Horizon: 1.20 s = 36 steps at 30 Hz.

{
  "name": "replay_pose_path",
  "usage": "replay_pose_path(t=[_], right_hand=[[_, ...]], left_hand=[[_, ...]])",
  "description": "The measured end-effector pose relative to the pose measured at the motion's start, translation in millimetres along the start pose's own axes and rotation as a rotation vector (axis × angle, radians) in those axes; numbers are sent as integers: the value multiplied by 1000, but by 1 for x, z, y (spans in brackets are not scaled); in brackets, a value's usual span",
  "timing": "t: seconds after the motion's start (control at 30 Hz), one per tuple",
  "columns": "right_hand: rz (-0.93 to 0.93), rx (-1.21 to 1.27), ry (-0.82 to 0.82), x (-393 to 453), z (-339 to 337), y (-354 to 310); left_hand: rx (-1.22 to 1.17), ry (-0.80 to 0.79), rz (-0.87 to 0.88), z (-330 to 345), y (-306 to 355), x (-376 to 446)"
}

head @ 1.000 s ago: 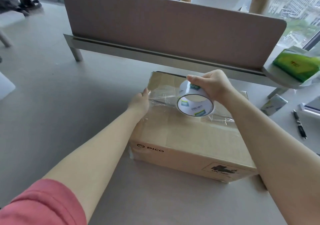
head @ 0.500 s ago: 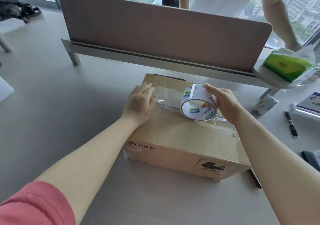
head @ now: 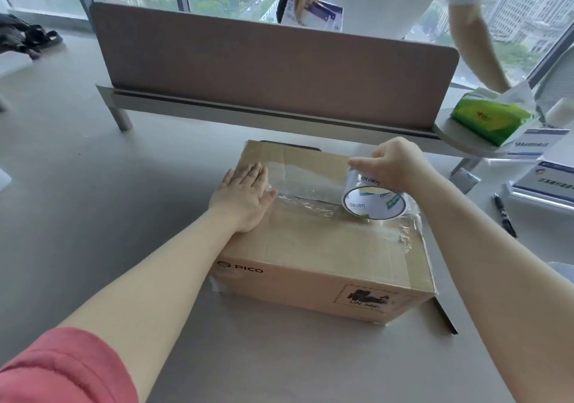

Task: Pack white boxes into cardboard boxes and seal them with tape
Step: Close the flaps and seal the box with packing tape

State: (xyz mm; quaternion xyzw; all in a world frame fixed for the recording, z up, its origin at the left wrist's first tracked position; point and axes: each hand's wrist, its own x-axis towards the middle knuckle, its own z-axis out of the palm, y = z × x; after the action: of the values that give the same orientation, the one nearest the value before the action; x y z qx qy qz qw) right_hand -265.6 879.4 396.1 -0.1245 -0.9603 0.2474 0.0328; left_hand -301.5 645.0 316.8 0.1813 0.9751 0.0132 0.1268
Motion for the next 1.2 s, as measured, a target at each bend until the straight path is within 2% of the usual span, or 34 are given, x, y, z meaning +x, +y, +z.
replay_pose_path(t=[0.17,0.23,0.43,0.53,0.7,0.77,0.87,1.07,1.2], right_hand=[[6,450,-39,-8,4,22],[27,575,-5,-10,13,22],[20,606,73,0,30,2],[-18,522,-6,4,37,-11],[-35,661,-200,6,31,-8],[-19,744,-236,0,33,-1],[23,862,-214,-8,37,1],[-75,652,-90,-2,36,1],[-78,350,-10,6,18,4]], left_hand=[[8,4,23,-1,-6,1],[5,11,15,-2,-10,2],[-19,18,-4,-6,-32,4],[13,5,-2,-10,-53,7],[137,7,-79,-20,-55,12],[4,87,-76,-19,-36,12],[-350,142,-15,-14,-10,11],[-199,89,-2,-4,-6,13],[-131,64,-21,-2,-3,14]])
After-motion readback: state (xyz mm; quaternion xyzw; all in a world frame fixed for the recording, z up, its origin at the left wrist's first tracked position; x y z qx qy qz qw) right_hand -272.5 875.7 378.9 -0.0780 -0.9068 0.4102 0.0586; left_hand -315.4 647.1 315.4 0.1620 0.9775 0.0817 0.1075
